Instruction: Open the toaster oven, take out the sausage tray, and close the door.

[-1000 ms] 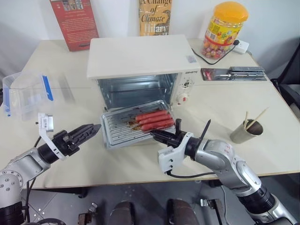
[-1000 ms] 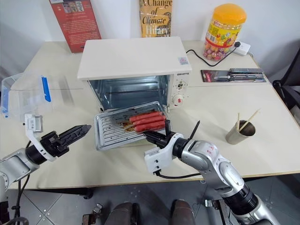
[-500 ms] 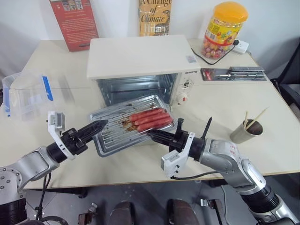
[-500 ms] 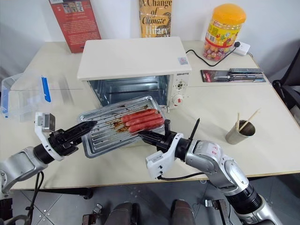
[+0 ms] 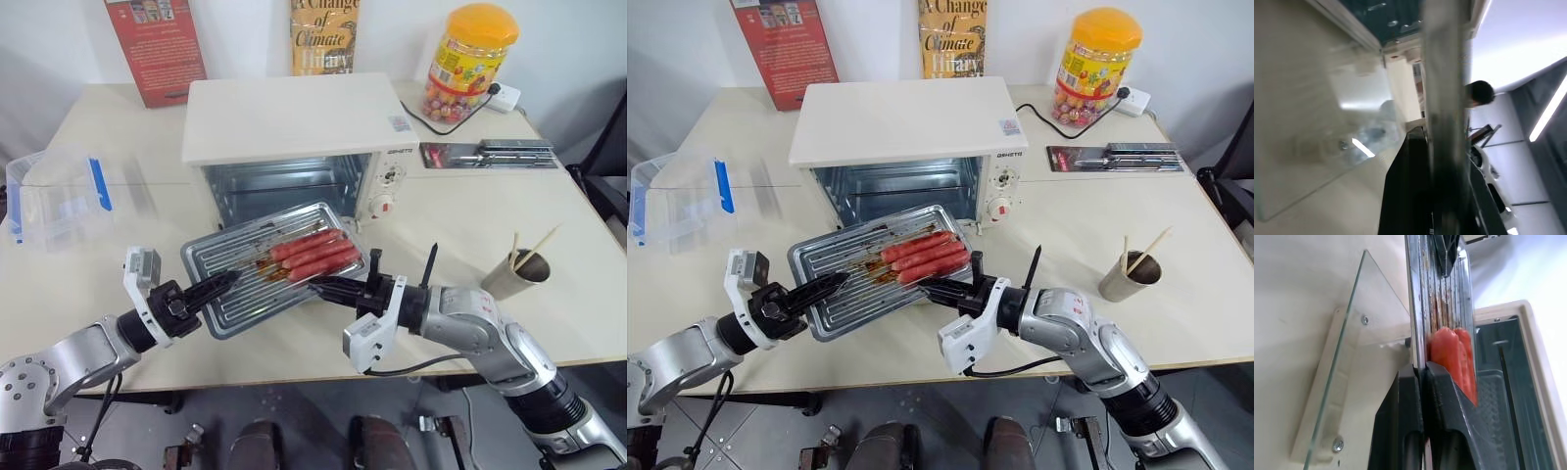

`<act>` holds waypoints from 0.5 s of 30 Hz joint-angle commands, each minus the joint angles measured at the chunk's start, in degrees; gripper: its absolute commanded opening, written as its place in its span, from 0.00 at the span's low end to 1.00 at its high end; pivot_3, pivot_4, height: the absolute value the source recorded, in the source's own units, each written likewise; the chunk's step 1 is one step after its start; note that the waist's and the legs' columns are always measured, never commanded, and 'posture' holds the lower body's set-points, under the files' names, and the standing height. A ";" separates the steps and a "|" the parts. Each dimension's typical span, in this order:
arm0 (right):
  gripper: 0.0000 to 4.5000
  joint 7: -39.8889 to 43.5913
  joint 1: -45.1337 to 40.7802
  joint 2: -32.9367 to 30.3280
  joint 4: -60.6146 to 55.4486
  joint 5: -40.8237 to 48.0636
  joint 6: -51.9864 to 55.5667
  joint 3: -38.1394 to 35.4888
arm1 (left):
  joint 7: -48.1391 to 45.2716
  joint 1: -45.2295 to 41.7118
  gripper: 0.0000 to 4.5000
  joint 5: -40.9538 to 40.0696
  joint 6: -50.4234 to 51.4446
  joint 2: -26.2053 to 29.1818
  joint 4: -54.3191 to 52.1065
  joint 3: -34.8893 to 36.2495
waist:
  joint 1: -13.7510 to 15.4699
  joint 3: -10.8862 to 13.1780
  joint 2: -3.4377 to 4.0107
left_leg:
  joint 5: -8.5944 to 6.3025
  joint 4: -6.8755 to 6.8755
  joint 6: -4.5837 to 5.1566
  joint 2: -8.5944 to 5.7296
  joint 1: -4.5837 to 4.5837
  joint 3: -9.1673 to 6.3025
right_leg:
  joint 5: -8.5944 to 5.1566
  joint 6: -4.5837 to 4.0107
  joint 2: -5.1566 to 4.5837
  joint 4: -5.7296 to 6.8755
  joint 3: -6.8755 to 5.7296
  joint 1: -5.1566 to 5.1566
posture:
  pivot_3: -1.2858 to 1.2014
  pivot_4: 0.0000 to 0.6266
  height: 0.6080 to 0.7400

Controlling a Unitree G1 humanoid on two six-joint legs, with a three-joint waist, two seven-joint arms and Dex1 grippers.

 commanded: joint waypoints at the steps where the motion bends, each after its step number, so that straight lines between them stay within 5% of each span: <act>1: 0.13 0.97 -1.58 -1.22 -1.70 2.91 -2.81 -0.97 | 0.32 0.90 0.00 0.27 -1.43 -0.04 -1.22 -0.08 | 0.04 0.00 0.00 | 0.00 0.00 0.00 0.00 0.00 0.01 | 0.00 0.00 0.00 0.00 0.00 0.00 | 0.52 0.24 1.00; 13: 0.99 6.17 -1.86 -3.42 -2.17 11.20 -4.01 -1.43 | 1.68 1.13 0.00 0.27 -3.71 -5.26 -1.73 0.13 | 0.06 0.00 0.00 | 0.00 0.02 0.00 -0.01 0.00 0.02 | 0.00 0.00 0.00 -0.02 0.00 0.03 | 0.52 0.24 1.00; 15: 0.99 6.69 -2.59 -3.52 -1.51 12.03 -3.75 -1.80 | 2.13 1.35 0.00 0.26 -4.02 -6.65 -1.82 0.47 | 0.05 0.00 0.00 | 0.00 0.04 0.00 -0.01 0.00 0.02 | 0.00 0.00 0.00 -0.02 0.00 0.04 | 0.52 0.24 1.00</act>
